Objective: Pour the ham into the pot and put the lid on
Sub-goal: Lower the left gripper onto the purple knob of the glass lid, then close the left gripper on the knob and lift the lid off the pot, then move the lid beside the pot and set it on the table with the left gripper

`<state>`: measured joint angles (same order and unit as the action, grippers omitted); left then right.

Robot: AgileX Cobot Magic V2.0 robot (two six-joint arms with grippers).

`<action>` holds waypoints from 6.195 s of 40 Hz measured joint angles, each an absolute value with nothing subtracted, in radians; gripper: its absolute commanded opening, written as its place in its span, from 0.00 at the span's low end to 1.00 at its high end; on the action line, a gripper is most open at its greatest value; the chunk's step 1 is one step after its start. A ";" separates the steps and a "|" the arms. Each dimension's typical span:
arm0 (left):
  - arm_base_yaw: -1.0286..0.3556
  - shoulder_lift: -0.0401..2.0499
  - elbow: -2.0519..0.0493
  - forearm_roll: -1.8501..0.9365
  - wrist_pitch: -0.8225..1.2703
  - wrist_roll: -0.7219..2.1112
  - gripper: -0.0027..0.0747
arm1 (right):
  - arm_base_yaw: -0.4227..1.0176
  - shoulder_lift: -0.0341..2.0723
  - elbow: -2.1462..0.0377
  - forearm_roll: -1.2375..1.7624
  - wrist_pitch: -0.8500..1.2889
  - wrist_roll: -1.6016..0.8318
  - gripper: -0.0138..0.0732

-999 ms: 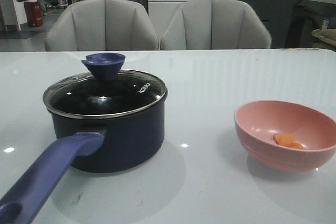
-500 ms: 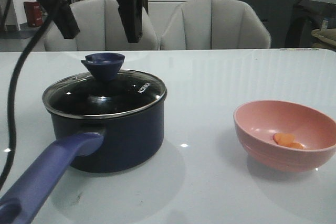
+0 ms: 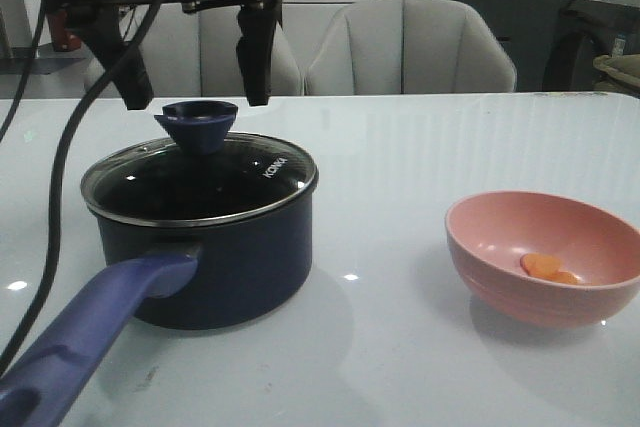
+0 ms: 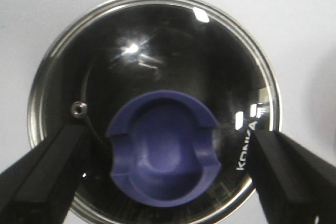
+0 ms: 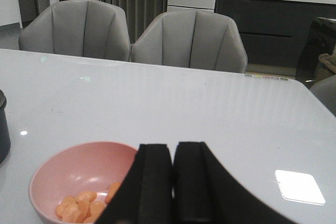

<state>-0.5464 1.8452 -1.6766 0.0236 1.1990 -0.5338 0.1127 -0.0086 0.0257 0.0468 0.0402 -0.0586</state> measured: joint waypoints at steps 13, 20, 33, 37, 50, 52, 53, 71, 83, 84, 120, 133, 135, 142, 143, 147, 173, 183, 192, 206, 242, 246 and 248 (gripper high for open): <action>-0.525 1.886 -1.677 -0.016 1.206 -0.482 0.85 | 0.113 -0.009 0.026 0.047 0.040 -0.059 0.33; -0.525 1.934 -1.678 -0.027 1.229 -0.468 0.85 | 0.113 -0.009 0.026 0.047 0.040 -0.059 0.33; -0.525 1.933 -1.680 -0.027 1.227 -0.464 0.75 | 0.113 -0.009 0.026 0.047 0.038 -0.059 0.33; -0.525 1.933 -1.684 -0.027 1.211 -0.464 0.68 | 0.113 -0.009 0.026 0.047 0.038 -0.059 0.33; -0.525 1.933 -1.686 -0.027 1.186 -0.464 0.58 | 0.113 -0.009 0.026 0.047 0.038 -0.059 0.33; -0.525 1.933 -1.687 -0.027 1.186 -0.464 0.55 | 0.113 -0.009 0.026 0.047 0.038 -0.059 0.33; -0.525 1.933 -1.687 -0.027 1.186 -0.464 0.53 | 0.113 -0.009 0.026 0.047 0.038 -0.059 0.33; -0.525 1.933 -1.691 -0.031 1.186 -0.464 0.24 | 0.113 -0.009 0.026 0.047 0.038 -0.059 0.33; -0.525 1.943 -1.724 -0.031 1.205 -0.459 0.18 | 0.113 -0.009 0.026 0.047 0.038 -0.059 0.33; -0.525 1.946 -1.730 -0.031 1.207 -0.459 0.18 | 0.113 -0.009 0.026 0.047 0.038 -0.059 0.33; -0.386 1.796 -1.765 0.014 1.246 -0.261 0.18 | 0.113 -0.009 0.026 0.047 0.038 -0.059 0.33; -0.124 1.653 -1.484 -0.016 1.246 -0.107 0.18 | 0.113 -0.009 0.026 0.047 0.038 -0.059 0.33; -0.081 1.639 -1.432 -0.045 1.240 -0.073 0.18 | 0.113 -0.009 0.026 0.047 0.038 -0.059 0.33; 0.020 1.622 -1.305 -0.127 1.162 0.000 0.18 | 0.113 -0.009 0.026 0.047 0.038 -0.059 0.33; 0.026 1.622 -1.292 -0.130 1.148 0.000 0.18 | 0.113 -0.009 0.026 0.047 0.038 -0.059 0.33; 0.043 1.622 -1.234 -0.134 1.082 0.008 0.19 | 0.113 -0.009 0.026 0.047 0.038 -0.059 0.33; 0.044 1.794 -1.182 -0.142 0.992 0.064 0.53 | 0.113 -0.009 0.026 0.047 0.038 -0.059 0.33; 0.044 1.828 -1.184 -0.137 1.000 0.066 0.63 | 0.113 -0.009 0.026 0.047 0.038 -0.059 0.33; 0.044 1.822 -1.184 -0.128 0.998 0.068 0.63 | 0.113 -0.009 0.026 0.047 0.038 -0.059 0.33; 0.044 1.661 -1.182 -0.109 0.985 0.068 0.63 | 0.113 -0.009 0.026 0.047 0.038 -0.059 0.33; 0.044 1.749 -1.089 -0.109 0.896 0.087 0.84 | 0.113 -0.009 0.026 0.047 0.038 -0.059 0.33; 0.044 1.743 -1.089 -0.109 0.896 0.087 0.82 | 0.113 -0.009 0.026 0.047 0.038 -0.059 0.33; 0.044 1.728 -1.089 -0.109 0.896 0.087 0.81 | 0.113 -0.009 0.026 0.047 0.038 -0.059 0.33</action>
